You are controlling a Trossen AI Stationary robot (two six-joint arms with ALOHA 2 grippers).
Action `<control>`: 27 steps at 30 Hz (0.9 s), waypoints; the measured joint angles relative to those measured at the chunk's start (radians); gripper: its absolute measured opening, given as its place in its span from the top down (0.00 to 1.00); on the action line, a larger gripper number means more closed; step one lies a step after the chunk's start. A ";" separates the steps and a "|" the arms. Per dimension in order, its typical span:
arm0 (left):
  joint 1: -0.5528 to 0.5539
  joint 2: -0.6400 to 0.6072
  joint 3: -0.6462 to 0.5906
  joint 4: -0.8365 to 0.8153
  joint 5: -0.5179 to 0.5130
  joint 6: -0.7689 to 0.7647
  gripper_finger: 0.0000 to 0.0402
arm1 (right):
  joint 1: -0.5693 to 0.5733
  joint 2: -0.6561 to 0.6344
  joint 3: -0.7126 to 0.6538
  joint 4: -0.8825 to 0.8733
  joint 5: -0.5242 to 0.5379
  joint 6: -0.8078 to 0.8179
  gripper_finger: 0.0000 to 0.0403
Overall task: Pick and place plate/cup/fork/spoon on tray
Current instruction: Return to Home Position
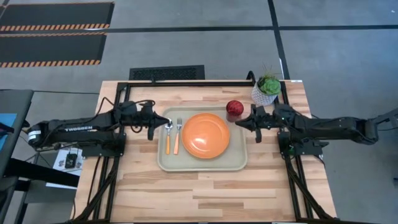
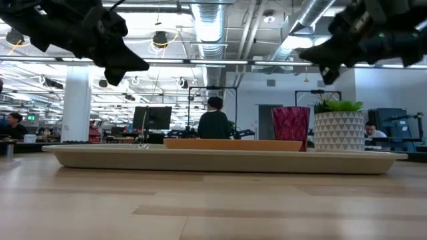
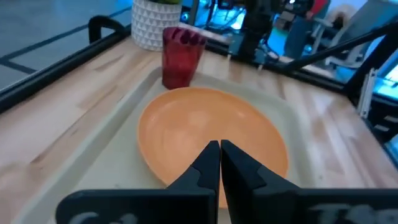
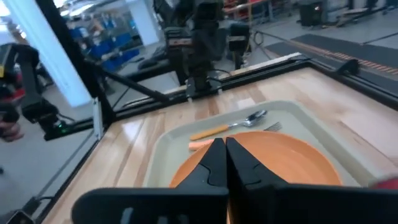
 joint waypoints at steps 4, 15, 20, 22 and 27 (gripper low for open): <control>-0.029 -0.006 -0.077 0.172 0.002 -0.025 1.00 | -0.037 -0.118 -0.091 -0.011 0.009 0.008 0.99; -0.146 -0.098 -0.344 0.537 -0.061 -0.119 1.00 | -0.030 -0.499 -0.240 -0.161 0.123 -0.048 0.99; -0.229 -0.180 -0.346 0.441 -0.154 -0.073 1.00 | 0.045 -0.632 -0.240 -0.255 0.188 -0.107 0.99; -0.272 -0.221 -0.346 0.383 -0.211 -0.044 1.00 | 0.092 -0.682 -0.240 -0.314 0.239 -0.153 0.99; -0.397 -0.344 -0.347 0.215 -0.348 0.015 1.00 | 0.220 -0.717 -0.240 -0.364 0.319 -0.264 0.99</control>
